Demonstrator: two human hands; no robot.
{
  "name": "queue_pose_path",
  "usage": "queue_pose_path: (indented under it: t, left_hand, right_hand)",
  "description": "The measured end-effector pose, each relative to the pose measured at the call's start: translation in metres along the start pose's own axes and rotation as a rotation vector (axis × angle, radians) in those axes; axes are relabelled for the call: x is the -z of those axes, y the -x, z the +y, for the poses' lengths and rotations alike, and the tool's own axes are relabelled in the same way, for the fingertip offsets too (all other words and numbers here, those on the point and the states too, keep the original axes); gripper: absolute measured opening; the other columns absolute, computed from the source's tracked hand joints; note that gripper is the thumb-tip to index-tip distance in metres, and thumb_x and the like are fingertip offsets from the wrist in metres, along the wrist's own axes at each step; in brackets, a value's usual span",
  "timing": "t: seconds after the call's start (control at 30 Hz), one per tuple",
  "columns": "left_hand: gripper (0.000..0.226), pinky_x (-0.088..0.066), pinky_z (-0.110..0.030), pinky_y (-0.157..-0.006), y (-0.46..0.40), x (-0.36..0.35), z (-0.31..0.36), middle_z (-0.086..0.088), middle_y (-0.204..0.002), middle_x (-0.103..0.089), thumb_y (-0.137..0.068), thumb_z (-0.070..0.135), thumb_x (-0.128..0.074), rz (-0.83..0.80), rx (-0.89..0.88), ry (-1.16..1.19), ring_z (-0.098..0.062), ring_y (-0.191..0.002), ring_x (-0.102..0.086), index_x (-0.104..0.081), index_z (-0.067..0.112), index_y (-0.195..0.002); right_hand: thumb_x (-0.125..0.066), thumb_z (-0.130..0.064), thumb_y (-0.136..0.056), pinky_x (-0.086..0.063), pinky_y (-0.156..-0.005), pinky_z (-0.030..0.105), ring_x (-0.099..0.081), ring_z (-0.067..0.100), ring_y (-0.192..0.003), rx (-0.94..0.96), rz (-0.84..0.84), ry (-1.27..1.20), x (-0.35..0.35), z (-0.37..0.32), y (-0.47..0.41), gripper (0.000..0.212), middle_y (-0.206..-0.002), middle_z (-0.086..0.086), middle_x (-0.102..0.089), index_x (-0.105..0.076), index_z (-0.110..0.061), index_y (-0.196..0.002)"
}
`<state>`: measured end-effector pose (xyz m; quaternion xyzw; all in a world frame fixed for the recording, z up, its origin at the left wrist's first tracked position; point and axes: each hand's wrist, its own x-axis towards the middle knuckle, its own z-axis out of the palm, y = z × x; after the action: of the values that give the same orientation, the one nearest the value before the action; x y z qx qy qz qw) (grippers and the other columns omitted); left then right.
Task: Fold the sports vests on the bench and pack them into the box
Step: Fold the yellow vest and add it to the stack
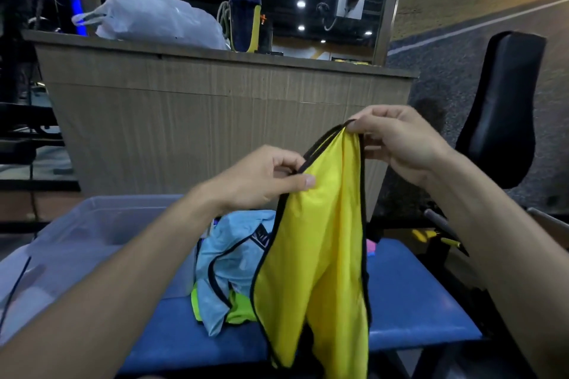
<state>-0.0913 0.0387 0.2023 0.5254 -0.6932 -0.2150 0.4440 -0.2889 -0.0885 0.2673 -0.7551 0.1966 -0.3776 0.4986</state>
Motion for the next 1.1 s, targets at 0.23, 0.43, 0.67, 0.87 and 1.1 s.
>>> queue_pose_path:
  t: [0.23, 0.43, 0.67, 0.87, 1.1]
  left_hand:
    - [0.051, -0.038, -0.032, -0.068, 0.061, -0.041, -0.075, -0.005, -0.072, -0.046, -0.092, 0.044, -0.073, -0.078, 0.21, 0.023, -0.017, -0.068, -0.044, -0.058, -0.003, -0.081]
    - [0.048, -0.036, -0.033, -0.057, 0.091, -0.049, -0.11, -0.002, -0.063, -0.045, -0.092, 0.05, -0.071, -0.108, 0.187, -0.195, -0.007, -0.061, -0.041, -0.056, 0.011, -0.067]
    - [0.057, -0.034, -0.028, -0.06, 0.1, -0.001, -0.121, -0.004, -0.066, -0.048, -0.089, 0.066, -0.057, 0.102, 0.127, -0.48, -0.003, -0.06, -0.041, -0.052, 0.015, -0.066]
    - [0.012, -0.05, -0.032, -0.065, 0.087, 0.044, -0.082, 0.005, -0.077, -0.073, -0.083, 0.034, -0.08, 0.497, 0.002, -0.395, -0.015, -0.068, -0.066, -0.075, 0.027, -0.076]
    - [0.019, -0.043, -0.02, -0.061, 0.069, 0.072, -0.077, 0.005, -0.077, -0.074, -0.085, 0.032, -0.079, 0.404, 0.018, -0.901, -0.009, -0.066, -0.063, -0.081, 0.013, -0.087]
  right_hand:
    - [-0.069, -0.006, -0.088, -0.057, -0.074, 0.034, -0.067, 0.02, -0.076, 0.028, 0.283, 0.131, 0.022, 0.035, -0.029, 0.019, -0.081, 0.012, -0.068, -0.071, -0.012, -0.07]
    - [-0.071, -0.006, -0.086, -0.054, -0.065, 0.024, -0.063, 0.013, -0.073, 0.052, 0.413, 0.137, 0.038, 0.059, -0.03, 0.014, -0.082, 0.009, -0.068, -0.073, -0.011, -0.073]
    - [-0.074, -0.006, -0.085, -0.054, -0.075, 0.031, -0.063, 0.016, -0.08, 0.012, 0.452, 0.101, 0.065, 0.094, -0.023, 0.009, -0.083, 0.006, -0.071, -0.076, -0.013, -0.08]
    - [-0.067, -0.002, -0.09, -0.046, -0.057, 0.013, -0.054, 0.002, -0.062, -0.039, 0.345, -0.362, 0.082, 0.115, -0.006, 0.013, -0.066, -0.005, -0.066, -0.077, -0.011, -0.088]
    - [-0.062, -0.011, -0.089, -0.057, -0.066, 0.018, -0.064, 0.004, -0.066, -0.098, 0.213, -0.389, 0.093, 0.133, 0.006, 0.019, -0.071, -0.005, -0.07, -0.079, -0.014, -0.084]
